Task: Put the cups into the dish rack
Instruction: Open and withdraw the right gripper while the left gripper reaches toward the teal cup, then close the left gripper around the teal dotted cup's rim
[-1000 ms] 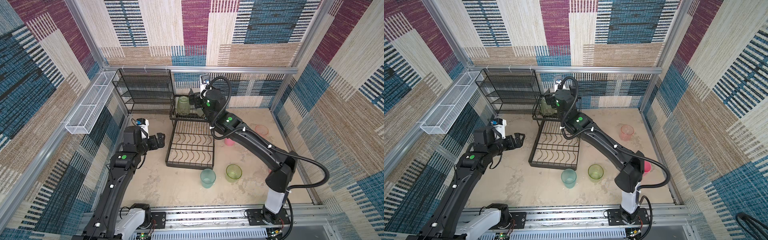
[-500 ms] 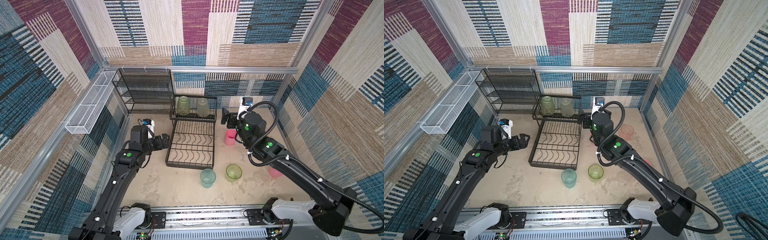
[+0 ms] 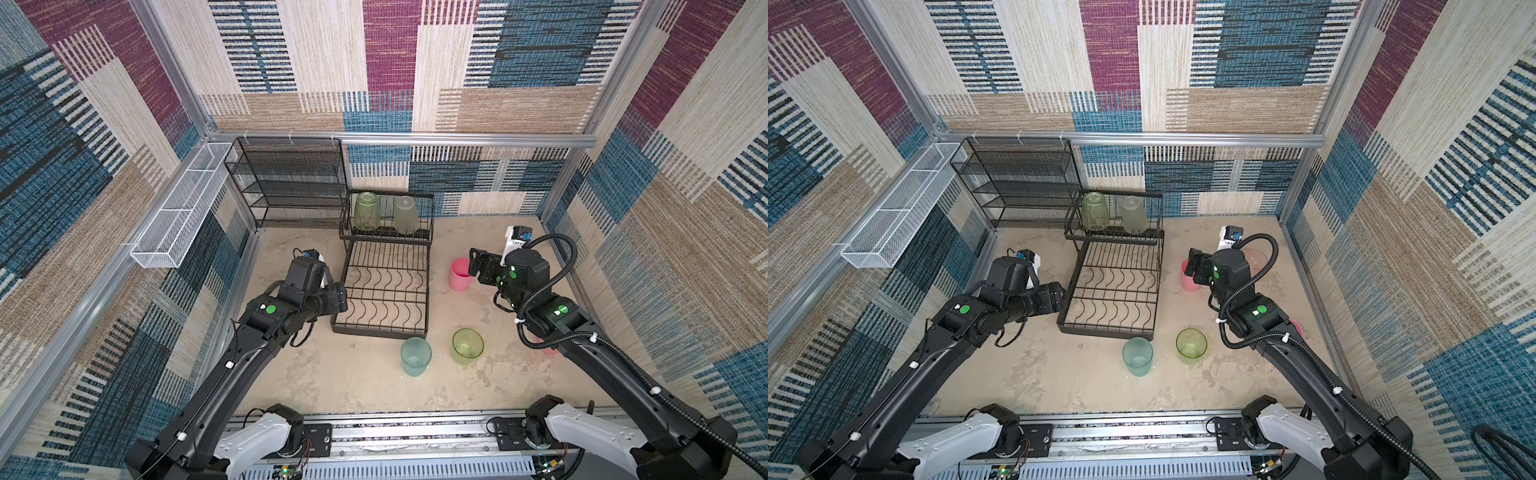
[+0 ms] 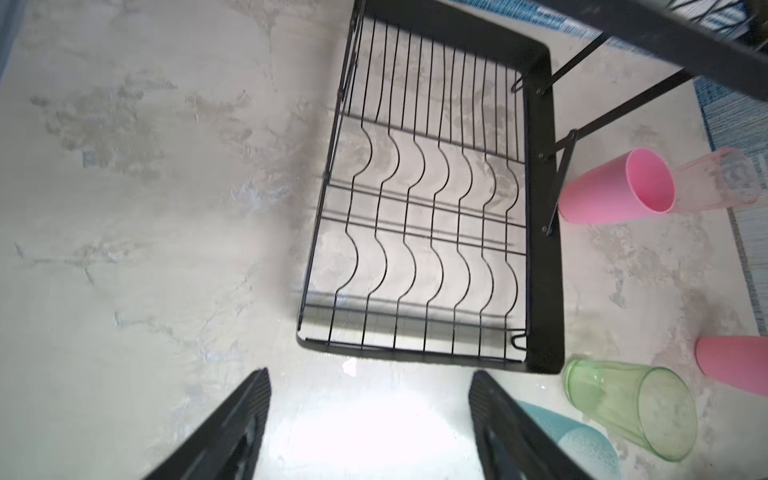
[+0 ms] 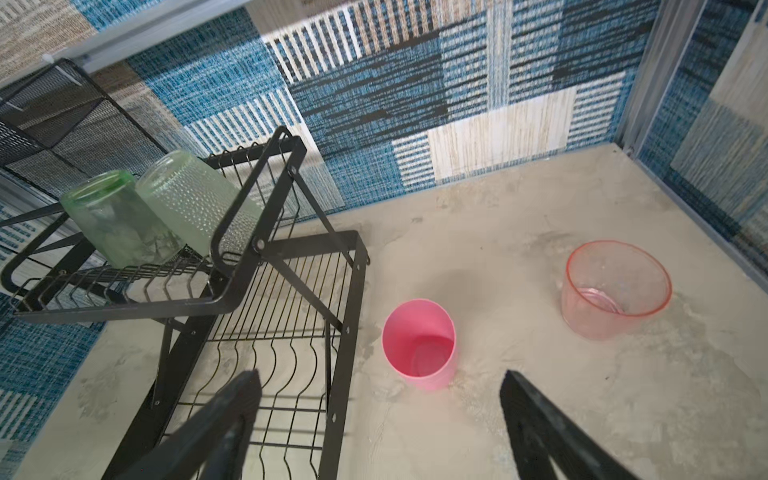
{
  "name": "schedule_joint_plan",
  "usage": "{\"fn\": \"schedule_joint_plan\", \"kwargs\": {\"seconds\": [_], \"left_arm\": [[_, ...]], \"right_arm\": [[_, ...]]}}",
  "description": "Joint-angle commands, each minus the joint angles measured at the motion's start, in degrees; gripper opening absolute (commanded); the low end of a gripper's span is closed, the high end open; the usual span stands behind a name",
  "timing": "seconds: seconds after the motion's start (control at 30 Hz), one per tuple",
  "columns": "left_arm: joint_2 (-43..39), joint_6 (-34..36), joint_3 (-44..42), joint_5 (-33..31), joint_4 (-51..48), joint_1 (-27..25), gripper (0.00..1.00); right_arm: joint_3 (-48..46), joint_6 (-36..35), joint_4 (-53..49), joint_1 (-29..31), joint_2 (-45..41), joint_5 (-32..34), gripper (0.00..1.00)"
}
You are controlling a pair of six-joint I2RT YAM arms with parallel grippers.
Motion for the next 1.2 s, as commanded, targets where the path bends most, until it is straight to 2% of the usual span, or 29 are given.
{"fn": "schedule_joint_plan", "kwargs": {"seconds": [0.0,0.13,0.23,0.47,0.6,0.73,1.0,1.07,1.17], "left_arm": [[0.6,-9.5,-0.9,7.1,-4.5,-0.5,0.72],[2.5,-16.4,-2.8,12.2,-4.5,-2.8,0.67],[3.6,-21.3,-3.7,13.1,-4.9,-5.8,0.67],[8.9,-30.0,-1.5,9.8,-7.7,-14.3,0.66],[14.6,-33.3,3.2,8.2,-11.2,-19.8,0.62],[19.2,-37.3,6.5,5.6,-11.3,-26.4,0.57],[29.3,-41.5,11.8,6.2,-12.0,-34.0,0.54],[30.3,-42.3,12.7,5.7,-12.2,-35.5,0.47],[30.9,-44.0,12.4,4.7,-12.3,-36.7,0.46]], "right_arm": [[-1.3,2.9,-1.2,-0.5,-0.1,-4.8,0.92],[-4.3,3.8,0.1,-1.2,-0.6,-6.6,0.91],[-5.5,3.8,0.3,-1.3,-0.2,-6.6,0.91],[-8.2,3.9,3.2,-2.5,2.4,-11.1,0.91],[-10.1,5.1,7.0,-3.2,3.6,-16.1,0.90],[-11.6,6.1,8.7,-3.4,3.6,-17.0,0.90],[-14.9,5.5,11.4,-4.2,1.7,-17.8,0.91],[-15.7,5.4,12.3,-4.2,1.3,-19.2,0.91],[-16.5,5.0,13.3,-4.2,1.0,-20.2,0.92]]}}
